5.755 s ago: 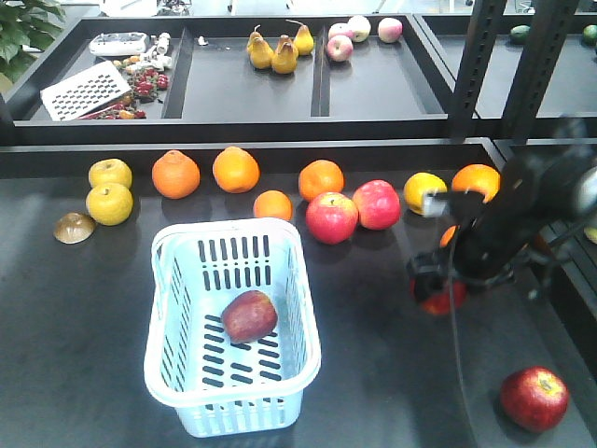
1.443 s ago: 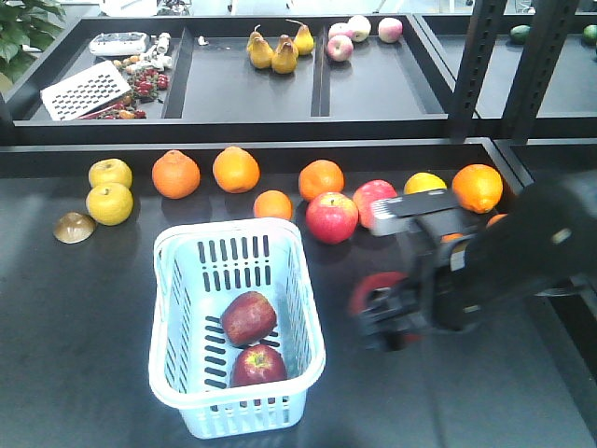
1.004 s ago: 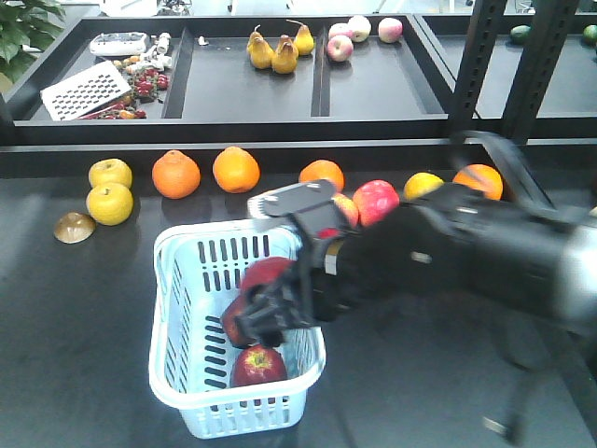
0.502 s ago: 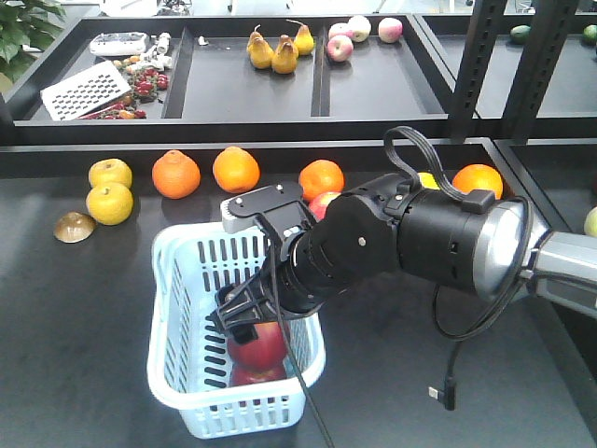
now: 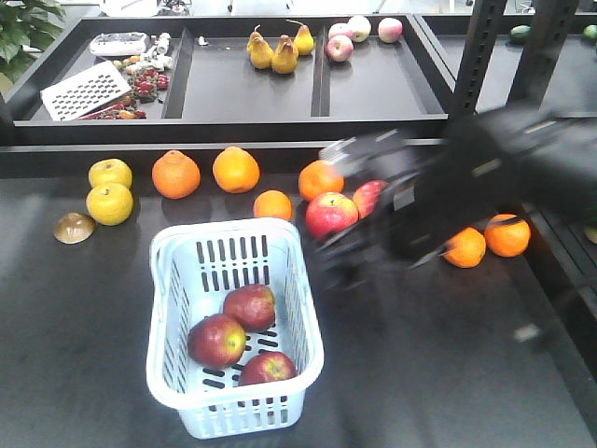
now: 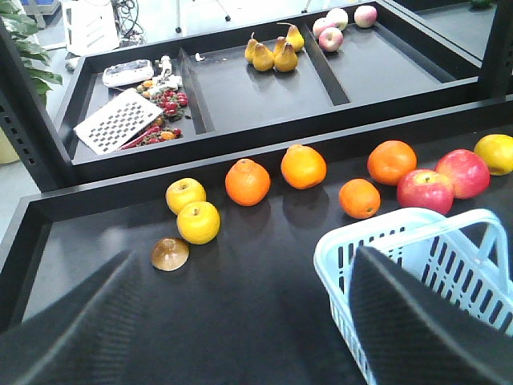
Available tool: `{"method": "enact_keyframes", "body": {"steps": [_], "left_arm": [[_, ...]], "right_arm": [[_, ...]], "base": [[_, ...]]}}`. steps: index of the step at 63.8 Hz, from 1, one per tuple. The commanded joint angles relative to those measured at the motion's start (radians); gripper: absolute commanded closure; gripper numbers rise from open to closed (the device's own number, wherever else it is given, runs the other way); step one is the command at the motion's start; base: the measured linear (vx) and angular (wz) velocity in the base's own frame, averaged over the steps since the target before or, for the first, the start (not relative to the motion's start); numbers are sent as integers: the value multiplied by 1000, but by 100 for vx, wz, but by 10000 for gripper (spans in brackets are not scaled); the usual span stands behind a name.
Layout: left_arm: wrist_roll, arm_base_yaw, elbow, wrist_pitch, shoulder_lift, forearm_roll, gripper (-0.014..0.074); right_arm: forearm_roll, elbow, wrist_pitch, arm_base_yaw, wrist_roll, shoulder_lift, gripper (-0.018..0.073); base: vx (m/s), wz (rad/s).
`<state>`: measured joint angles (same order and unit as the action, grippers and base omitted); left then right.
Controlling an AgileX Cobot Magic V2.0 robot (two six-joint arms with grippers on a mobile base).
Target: Pick three apples into basket with both arms
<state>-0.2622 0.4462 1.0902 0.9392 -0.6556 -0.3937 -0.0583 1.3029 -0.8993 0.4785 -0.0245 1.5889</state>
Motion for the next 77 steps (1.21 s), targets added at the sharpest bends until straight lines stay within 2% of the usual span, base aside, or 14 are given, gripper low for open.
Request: {"method": "enact_keyframes", "body": {"steps": [1,17,28,33,58,65,77], "left_arm": [[-7,-2,28,-61,-4,-21,74],[-7,-2,28,-61,-4,-21,74],[-7,-2,28,-61,-4,-21,74],[-7,-2,28,-61,-4,-21,74],[-7,-2,28,-61,-4,-21,74],[-7,-2,28,-61,-4,-21,74],[-7,-2,28,-61,-4,-21,74]], "right_arm": [[14,29,-36,-99,41,-112,-57],[8,26,-177,-386,97,-314,-40],[4,26,-197,-509,96,-441,-35],[4,26,-202,-528,96,-493,-35],[-39,22,-222,-525,163,-623,-35],[-74,-57,-155,-525,198,-652,-35],[-81,-232,-38,-525,215,-711,-35]], "base": [[0,0],[0,0],[0,0],[0,0],[0,0],[0,0],[0,0]]}}
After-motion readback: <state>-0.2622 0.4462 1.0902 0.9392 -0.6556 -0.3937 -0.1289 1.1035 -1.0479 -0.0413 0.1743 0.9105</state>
